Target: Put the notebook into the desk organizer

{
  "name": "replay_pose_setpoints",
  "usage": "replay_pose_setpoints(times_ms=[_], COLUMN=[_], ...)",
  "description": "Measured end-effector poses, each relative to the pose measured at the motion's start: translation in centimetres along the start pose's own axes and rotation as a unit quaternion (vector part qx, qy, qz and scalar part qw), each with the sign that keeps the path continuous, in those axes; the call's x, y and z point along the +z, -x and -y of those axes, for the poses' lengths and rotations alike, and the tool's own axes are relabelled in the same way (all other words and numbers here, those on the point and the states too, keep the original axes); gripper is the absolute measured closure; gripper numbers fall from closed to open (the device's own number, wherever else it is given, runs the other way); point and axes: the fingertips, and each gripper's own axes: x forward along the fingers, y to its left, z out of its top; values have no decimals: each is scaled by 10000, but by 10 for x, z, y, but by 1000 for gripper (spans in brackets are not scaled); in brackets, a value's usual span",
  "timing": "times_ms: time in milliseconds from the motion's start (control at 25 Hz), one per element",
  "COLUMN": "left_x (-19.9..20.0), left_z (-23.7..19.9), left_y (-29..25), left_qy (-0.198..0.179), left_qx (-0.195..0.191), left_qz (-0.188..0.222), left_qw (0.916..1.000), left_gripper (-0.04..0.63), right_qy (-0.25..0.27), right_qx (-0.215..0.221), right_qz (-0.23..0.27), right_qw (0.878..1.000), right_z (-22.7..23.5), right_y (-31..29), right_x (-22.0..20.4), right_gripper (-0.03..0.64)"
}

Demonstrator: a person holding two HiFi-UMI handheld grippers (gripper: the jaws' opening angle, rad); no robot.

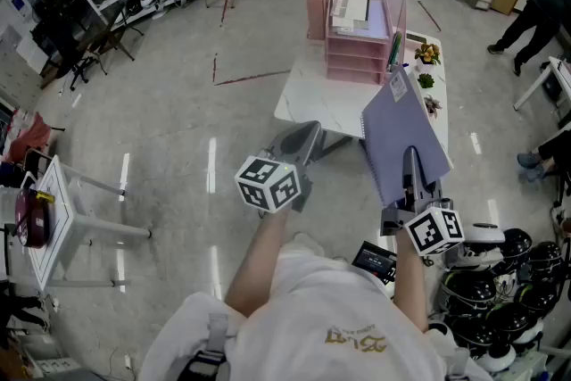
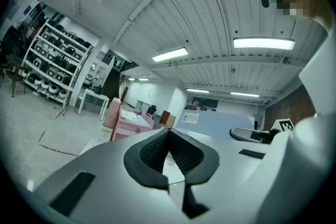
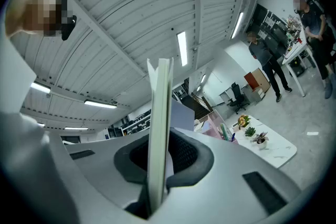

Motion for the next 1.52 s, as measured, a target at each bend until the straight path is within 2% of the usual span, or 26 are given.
replay_pose_setpoints(times_ms=[360, 640, 960, 1200, 1520], left_x=[-9, -8, -4, 8, 50], left_z=[1, 5, -9, -52, -161], left_y=[15, 24, 5, -39, -131], left_qy=[121, 71, 86, 116, 89], left_qx=[41, 63, 9, -78, -538], left_qz=[-49, -26, 19, 21, -133], left_qw=[9999, 10000, 10000, 9999, 9984], left_gripper=[580, 580, 580, 580, 580], right_qy=[-141, -296, -403, -382, -319], right_qx=[26, 77, 53, -43, -491], right_qz=[30, 92, 328, 404, 787], right_qw=[9999, 9995, 9986, 9984, 9952], right_z=[-7, -10, -4, 6, 25], right_y=[12, 19, 8, -38, -165], right_x=[-2, 1, 13, 18, 16], right_gripper=[574, 574, 574, 574, 574])
